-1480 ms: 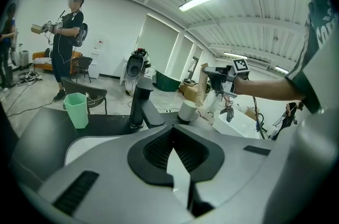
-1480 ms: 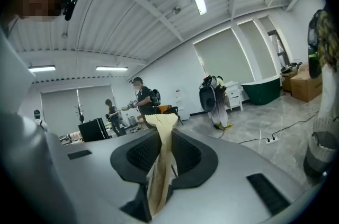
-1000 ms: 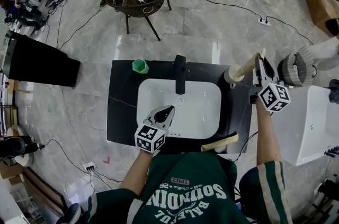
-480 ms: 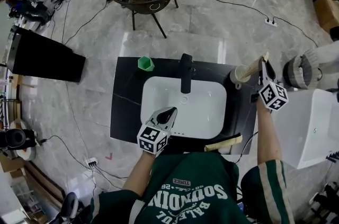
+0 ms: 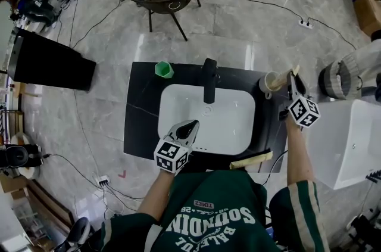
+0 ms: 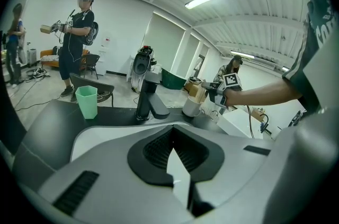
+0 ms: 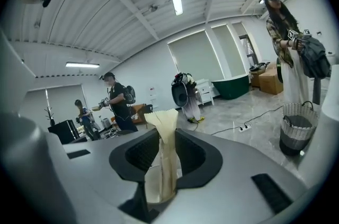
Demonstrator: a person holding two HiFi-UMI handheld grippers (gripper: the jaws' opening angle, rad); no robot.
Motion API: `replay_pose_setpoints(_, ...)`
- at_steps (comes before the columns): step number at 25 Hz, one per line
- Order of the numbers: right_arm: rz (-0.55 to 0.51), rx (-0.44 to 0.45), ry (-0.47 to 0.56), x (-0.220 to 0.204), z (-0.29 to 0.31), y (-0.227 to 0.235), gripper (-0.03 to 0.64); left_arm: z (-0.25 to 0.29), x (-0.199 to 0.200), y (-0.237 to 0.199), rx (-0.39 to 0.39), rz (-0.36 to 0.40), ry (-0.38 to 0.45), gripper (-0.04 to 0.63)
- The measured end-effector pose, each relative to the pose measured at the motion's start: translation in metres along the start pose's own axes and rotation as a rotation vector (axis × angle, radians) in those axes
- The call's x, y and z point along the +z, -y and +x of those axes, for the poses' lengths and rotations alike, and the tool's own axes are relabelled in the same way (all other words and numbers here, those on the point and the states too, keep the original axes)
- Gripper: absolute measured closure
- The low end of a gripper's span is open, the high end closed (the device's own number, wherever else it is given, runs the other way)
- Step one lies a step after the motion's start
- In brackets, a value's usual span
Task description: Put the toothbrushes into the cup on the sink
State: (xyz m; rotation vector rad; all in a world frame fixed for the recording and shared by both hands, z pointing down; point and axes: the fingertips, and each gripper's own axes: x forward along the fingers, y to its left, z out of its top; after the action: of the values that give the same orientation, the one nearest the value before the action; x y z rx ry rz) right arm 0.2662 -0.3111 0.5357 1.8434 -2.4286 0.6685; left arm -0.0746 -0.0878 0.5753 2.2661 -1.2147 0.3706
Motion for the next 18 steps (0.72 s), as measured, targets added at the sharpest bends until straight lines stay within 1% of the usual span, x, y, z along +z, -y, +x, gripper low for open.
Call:
replay_pose_setpoints(5, 0.005, 0.02, -0.035, -0.011, -0.003, -0.003, 0.443, 0.0, 0.0, 0.002, -0.012, 0.004, 0.002, 0.586)
replay_pose_setpoints(6, 0.004, 0.021, -0.042, -0.013, -0.004, -0.003, 0.436, 0.0, 0.0, 0.003, -0.015, 0.005, 0.002, 0.586)
replay_pose_setpoints(14, -0.049, 0.008, -0.042, -0.016, -0.027, -0.011, 0.431, -0.004, -0.001, 0.008, -0.042, 0.021, 0.001, 0.586)
replay_pose_setpoints(18, -0.079, 0.027, -0.054, -0.017, -0.037, -0.018, 0.433, -0.006, -0.002, 0.009, -0.051, 0.021, 0.006, 0.586)
